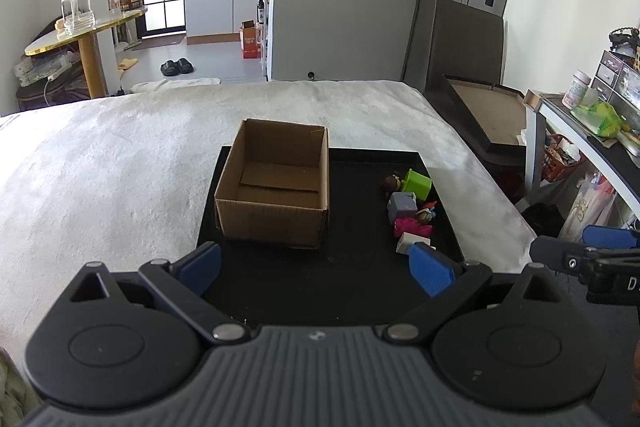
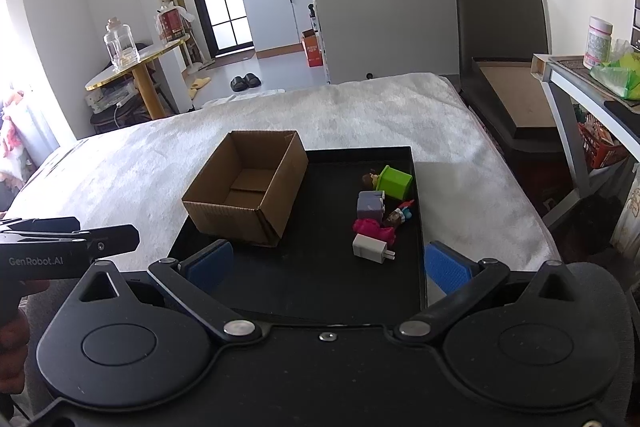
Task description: Organize rigid objects
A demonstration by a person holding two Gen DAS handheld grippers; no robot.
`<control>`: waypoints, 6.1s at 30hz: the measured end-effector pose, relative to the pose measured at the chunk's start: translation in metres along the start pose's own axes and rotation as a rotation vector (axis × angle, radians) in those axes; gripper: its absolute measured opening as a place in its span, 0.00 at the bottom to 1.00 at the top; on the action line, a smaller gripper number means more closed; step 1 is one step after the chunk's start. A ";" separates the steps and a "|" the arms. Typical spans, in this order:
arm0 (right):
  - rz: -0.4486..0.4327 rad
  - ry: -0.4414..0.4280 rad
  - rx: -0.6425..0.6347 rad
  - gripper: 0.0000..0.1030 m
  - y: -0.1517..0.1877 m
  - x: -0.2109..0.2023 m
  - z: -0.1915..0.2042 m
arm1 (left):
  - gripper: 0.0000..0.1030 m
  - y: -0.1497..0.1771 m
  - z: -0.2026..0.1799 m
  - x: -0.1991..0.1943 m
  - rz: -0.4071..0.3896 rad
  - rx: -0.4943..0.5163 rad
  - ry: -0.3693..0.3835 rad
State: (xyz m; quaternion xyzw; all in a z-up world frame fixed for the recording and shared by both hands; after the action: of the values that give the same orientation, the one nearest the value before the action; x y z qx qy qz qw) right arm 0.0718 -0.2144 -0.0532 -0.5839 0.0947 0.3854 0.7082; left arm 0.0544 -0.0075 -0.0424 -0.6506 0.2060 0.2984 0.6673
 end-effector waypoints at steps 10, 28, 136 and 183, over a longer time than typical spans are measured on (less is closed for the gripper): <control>0.013 0.014 0.012 1.00 0.005 0.000 -0.002 | 0.97 0.000 0.000 -0.001 0.002 -0.004 0.009; 0.014 0.021 0.009 1.00 0.008 -0.001 -0.002 | 0.97 0.000 0.001 0.000 0.004 -0.009 0.020; 0.305 0.099 0.325 0.86 0.007 0.207 -0.102 | 0.58 -0.042 0.066 0.244 0.280 -0.115 -0.181; 0.343 0.195 0.363 0.60 0.046 0.257 -0.121 | 0.06 -0.013 0.077 0.250 0.430 -0.189 -0.245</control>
State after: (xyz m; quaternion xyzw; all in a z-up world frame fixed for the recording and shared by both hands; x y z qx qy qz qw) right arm 0.2559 -0.2100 -0.2744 -0.4571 0.3274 0.4187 0.7131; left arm 0.2382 0.1018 -0.1933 -0.6103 0.2284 0.5277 0.5449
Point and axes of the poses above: each gripper's, at about its wrist camera, not at the fingertips, and x roughly the way its jaws point, z to its left, y to its underside, the point moved 8 cm from there along x, roughly the way its jaws point, and after that the axes turned 12 degrees about -y, right-handed, at the moved point
